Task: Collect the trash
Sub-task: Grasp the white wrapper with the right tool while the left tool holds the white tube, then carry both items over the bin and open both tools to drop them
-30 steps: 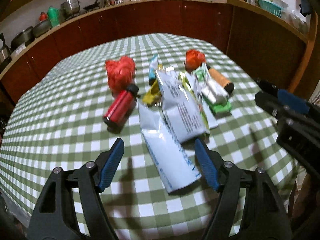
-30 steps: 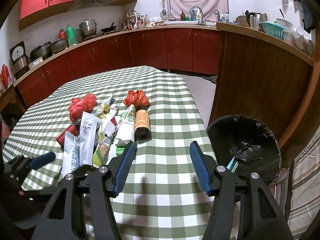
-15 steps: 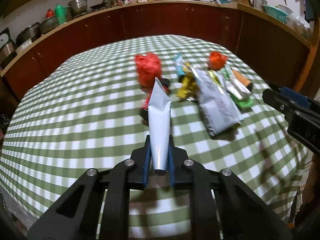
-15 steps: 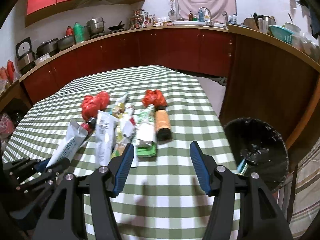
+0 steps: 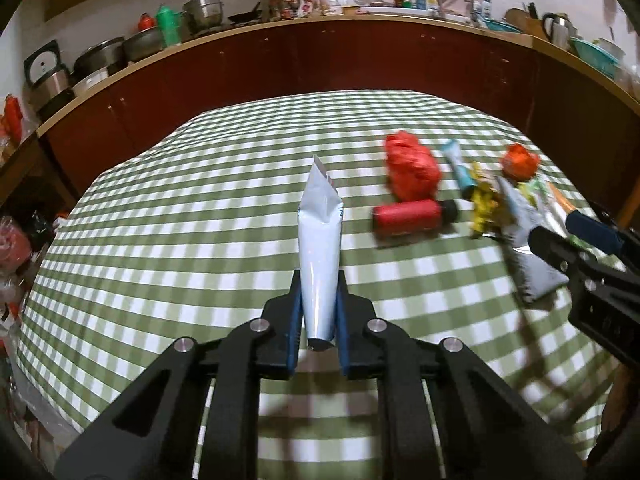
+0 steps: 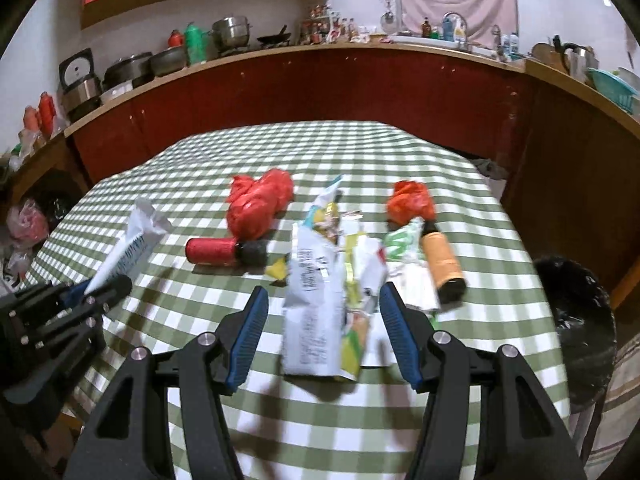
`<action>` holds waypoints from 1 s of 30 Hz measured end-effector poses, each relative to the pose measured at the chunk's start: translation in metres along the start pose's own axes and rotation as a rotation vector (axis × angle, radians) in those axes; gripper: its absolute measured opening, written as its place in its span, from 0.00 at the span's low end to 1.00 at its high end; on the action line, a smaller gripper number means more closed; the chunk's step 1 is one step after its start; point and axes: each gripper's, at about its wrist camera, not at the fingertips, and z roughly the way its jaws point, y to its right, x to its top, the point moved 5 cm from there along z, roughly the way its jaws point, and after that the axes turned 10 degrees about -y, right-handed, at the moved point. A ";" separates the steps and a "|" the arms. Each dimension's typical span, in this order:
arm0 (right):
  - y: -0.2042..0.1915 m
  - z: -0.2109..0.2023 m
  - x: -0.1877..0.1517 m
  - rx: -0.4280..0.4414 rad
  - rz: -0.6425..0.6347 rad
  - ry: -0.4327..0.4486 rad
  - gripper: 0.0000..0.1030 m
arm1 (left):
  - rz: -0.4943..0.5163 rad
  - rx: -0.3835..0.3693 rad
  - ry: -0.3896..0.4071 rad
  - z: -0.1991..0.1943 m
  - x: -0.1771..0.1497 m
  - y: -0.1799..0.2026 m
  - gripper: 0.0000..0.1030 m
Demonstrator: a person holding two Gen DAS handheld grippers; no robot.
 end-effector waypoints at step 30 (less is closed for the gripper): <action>0.006 -0.022 0.004 -0.030 -0.017 0.056 0.11 | 0.019 -0.012 0.031 -0.006 0.007 0.013 0.14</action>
